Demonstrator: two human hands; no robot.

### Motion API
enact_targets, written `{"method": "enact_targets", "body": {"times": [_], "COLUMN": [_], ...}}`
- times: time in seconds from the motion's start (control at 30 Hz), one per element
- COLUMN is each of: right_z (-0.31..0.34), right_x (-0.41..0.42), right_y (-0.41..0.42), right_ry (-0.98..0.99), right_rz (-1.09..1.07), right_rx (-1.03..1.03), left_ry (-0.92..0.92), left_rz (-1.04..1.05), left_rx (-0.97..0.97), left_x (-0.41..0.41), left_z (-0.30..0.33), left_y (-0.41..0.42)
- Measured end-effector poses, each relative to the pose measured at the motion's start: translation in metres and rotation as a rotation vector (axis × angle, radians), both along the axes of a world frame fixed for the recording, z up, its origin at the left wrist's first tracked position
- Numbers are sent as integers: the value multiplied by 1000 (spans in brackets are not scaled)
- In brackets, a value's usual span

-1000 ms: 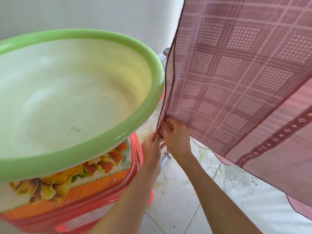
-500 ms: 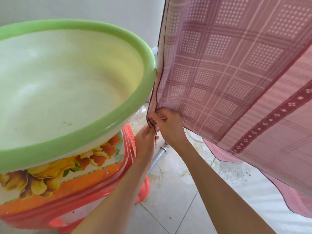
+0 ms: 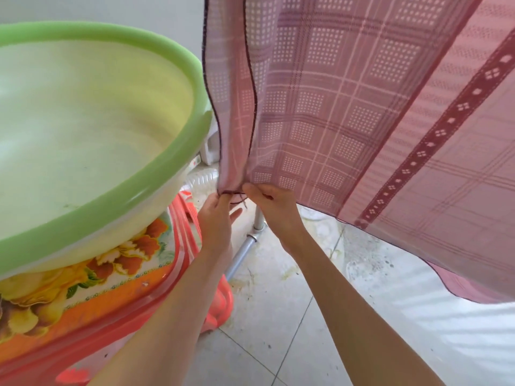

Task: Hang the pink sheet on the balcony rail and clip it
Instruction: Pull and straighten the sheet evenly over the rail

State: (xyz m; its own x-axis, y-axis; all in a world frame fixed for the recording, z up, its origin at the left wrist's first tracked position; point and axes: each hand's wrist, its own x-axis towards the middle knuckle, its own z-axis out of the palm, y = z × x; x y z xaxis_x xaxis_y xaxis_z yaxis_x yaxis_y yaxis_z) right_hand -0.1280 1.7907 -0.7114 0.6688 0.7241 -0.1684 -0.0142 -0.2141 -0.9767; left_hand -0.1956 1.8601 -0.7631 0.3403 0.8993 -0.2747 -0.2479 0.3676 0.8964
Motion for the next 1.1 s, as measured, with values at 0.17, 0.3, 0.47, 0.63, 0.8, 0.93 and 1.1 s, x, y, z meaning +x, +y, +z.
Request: {"method": "enact_targets", "body": {"times": [0.17, 0.3, 0.47, 0.63, 0.8, 0.93, 1.1], "right_z": [-32, -32, -34, -47, -65, -68, -69], "right_x": [15, 42, 63, 72, 70, 77, 101], "right_y": [-68, -109, -122, -111, -114, -116, -98], "right_ry": [572, 734, 720, 672, 717, 820, 907], "right_rz": [-393, -605, -656, -594, -588, -554, -519], "right_rx": [154, 444, 523, 451, 444, 552, 717], "left_ry": [65, 125, 134, 122, 11, -98, -38], "left_rz": [28, 62, 111, 145, 119, 41, -6], "left_rx": [-4, 48, 54, 64, 61, 96, 193], "left_x": [9, 12, 16, 20, 35, 47, 39], "left_z": [-2, -5, -6, -2, 9, 14, 4], "left_y": [9, 14, 18, 27, 35, 32, 36]}}
